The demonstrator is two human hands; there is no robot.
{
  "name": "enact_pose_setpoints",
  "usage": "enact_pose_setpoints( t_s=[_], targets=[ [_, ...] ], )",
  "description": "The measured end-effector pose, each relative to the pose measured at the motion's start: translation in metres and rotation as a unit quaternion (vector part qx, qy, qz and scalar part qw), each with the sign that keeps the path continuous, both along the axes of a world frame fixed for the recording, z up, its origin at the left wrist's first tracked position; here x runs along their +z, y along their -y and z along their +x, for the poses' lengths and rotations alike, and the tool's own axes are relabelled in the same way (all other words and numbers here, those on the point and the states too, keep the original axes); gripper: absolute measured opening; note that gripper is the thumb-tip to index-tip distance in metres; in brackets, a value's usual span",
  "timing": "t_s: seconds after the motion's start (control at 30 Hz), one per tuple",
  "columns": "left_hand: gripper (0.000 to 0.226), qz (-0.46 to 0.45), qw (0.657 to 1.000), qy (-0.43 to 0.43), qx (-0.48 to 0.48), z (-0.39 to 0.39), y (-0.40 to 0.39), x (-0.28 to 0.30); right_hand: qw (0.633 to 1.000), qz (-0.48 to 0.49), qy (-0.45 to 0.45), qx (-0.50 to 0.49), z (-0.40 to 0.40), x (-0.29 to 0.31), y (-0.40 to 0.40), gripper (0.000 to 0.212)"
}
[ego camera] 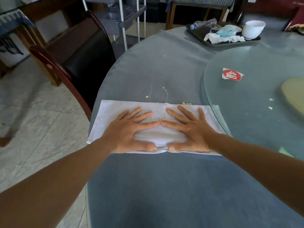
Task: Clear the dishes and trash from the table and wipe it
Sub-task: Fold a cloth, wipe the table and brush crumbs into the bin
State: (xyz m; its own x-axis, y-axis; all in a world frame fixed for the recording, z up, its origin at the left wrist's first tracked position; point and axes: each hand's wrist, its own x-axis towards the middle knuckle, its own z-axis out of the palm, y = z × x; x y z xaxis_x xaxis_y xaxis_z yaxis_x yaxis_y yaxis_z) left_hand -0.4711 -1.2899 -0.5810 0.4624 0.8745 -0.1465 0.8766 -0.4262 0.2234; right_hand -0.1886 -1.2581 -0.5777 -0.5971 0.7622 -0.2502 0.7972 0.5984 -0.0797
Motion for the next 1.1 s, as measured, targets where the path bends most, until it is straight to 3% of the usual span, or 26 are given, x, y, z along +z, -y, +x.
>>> enact_pose_setpoints(
  t_s=[0.63,1.1],
  targets=[
    [0.077,0.008,0.998,0.029,-0.055,-0.055,-0.213,-0.001,0.997,-0.001,0.005,-0.08,-0.056,0.004,-0.173,0.085],
    [0.082,0.004,0.989,0.021,-0.148,-0.067,-0.358,-0.003,0.988,0.002,0.003,-0.151,-0.071,0.005,-0.27,0.087]
  ],
)
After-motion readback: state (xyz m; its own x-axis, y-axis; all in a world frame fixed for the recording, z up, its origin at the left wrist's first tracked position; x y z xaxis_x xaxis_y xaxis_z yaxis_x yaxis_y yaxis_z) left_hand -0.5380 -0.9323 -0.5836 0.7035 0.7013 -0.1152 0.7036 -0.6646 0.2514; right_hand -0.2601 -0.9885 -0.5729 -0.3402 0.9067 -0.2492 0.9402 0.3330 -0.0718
